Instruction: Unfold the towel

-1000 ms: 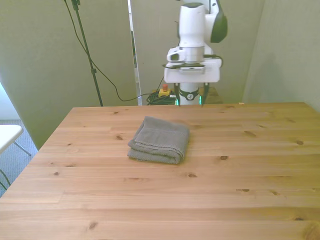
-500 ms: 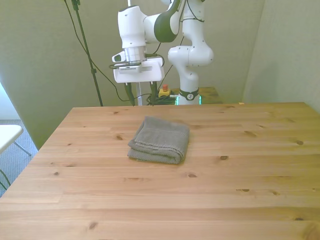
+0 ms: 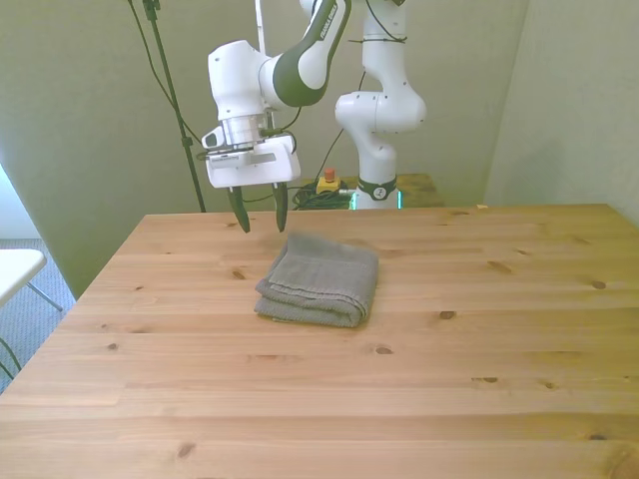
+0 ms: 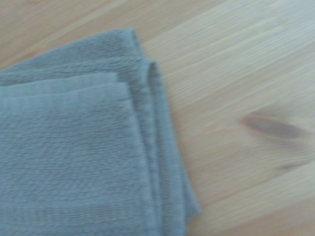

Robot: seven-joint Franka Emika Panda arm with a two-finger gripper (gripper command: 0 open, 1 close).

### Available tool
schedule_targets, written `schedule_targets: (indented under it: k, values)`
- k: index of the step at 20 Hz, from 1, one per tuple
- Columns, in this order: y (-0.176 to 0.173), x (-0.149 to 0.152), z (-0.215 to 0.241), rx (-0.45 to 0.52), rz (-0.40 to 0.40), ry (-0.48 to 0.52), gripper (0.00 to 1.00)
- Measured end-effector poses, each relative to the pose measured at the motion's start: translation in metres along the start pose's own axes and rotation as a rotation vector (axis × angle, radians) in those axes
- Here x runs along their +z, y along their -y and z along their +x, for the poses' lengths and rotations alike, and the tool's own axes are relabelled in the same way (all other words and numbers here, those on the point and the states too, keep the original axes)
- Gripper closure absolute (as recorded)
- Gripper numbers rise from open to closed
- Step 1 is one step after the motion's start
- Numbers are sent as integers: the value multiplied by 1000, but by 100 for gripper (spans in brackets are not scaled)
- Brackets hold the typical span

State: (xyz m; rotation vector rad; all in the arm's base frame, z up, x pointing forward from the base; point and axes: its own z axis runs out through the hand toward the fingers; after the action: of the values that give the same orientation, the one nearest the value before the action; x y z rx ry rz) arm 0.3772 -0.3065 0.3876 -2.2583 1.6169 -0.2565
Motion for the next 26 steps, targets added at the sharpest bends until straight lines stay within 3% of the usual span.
schedule_targets:
  k: [4,8,9,26]
  values:
    - [0,6,-1,10,58,127,0]
    - [-1,14,2,13,81,155,0]
    - [-1,17,2,16,84,159,100]
    - [-3,35,4,-6,106,166,100]
